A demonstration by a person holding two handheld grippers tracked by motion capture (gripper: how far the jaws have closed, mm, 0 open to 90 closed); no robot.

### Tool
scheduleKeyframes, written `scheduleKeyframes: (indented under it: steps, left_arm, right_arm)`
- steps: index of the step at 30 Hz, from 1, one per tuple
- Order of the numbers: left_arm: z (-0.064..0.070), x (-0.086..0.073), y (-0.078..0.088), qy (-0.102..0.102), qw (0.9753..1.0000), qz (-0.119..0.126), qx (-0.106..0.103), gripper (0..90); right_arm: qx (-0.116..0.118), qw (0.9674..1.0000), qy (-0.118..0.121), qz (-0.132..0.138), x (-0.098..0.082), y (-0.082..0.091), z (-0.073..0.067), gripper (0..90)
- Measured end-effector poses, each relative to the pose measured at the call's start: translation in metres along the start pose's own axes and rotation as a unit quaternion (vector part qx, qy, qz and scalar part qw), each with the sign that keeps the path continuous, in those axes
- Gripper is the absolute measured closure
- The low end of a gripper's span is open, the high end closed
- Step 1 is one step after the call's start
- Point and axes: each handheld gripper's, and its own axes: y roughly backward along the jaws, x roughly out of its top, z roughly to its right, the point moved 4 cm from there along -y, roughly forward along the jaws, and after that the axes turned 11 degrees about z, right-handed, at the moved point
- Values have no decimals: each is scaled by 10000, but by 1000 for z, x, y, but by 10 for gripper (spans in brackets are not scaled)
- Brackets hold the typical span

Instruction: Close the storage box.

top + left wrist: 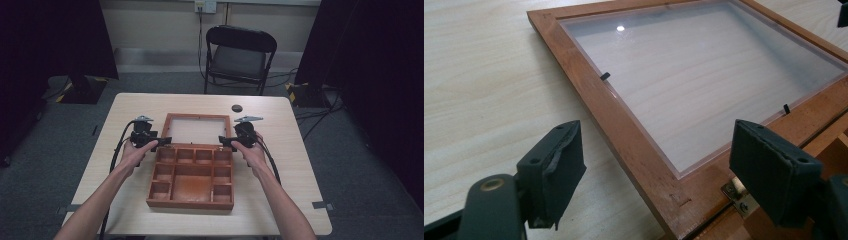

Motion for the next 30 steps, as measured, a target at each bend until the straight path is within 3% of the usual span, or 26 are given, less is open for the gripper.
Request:
scheduleKeyframes:
  steps: [7,12,16,19,24,30]
  left_arm:
    - [0,-5,-2,129,9999,-48,-23,205]
    - [-1,-6,-4,255,9996,-58,-101,196]
    - [3,-6,-9,329,9991,-106,-242,194]
    - [4,-5,-10,280,9993,-110,-209,182]
    - [4,-6,-11,299,9993,-131,-193,155]
    - [1,-7,-13,461,9985,-176,-225,125]
  right_arm:
    - [40,10000,-13,-8,-3,-3,-2,161]
    - [86,9998,-68,-191,-10,-9,-3,153]
    - [73,9997,-187,-166,-11,-13,-5,150]
    - [141,9988,-428,-167,-13,-17,-5,139]
    - [140,9979,-613,-151,-15,-20,-7,104]
    - [230,9959,-863,-158,-18,-22,-4,99]
